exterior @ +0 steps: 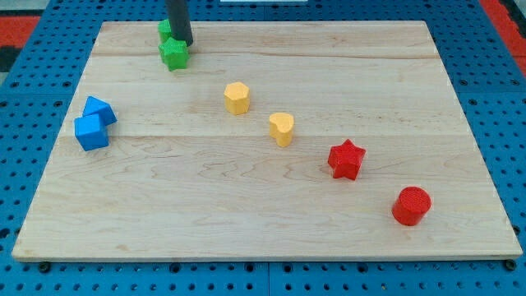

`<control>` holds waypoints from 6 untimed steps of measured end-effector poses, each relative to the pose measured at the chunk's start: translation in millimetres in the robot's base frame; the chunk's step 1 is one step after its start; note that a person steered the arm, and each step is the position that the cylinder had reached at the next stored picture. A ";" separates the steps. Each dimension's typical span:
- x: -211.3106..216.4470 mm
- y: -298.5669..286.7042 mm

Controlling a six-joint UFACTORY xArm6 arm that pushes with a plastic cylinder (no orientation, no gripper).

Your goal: Place the green circle to the top left diagonally to the green star

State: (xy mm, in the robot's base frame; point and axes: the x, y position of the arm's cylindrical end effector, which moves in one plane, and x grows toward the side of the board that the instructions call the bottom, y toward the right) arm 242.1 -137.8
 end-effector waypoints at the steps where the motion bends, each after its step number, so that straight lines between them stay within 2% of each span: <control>1: -8.7 -4.9; 3: -23.8 27.2; 5: -33.3 -18.5; 6: -33.6 -19.8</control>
State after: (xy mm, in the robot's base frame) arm 208.6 -157.6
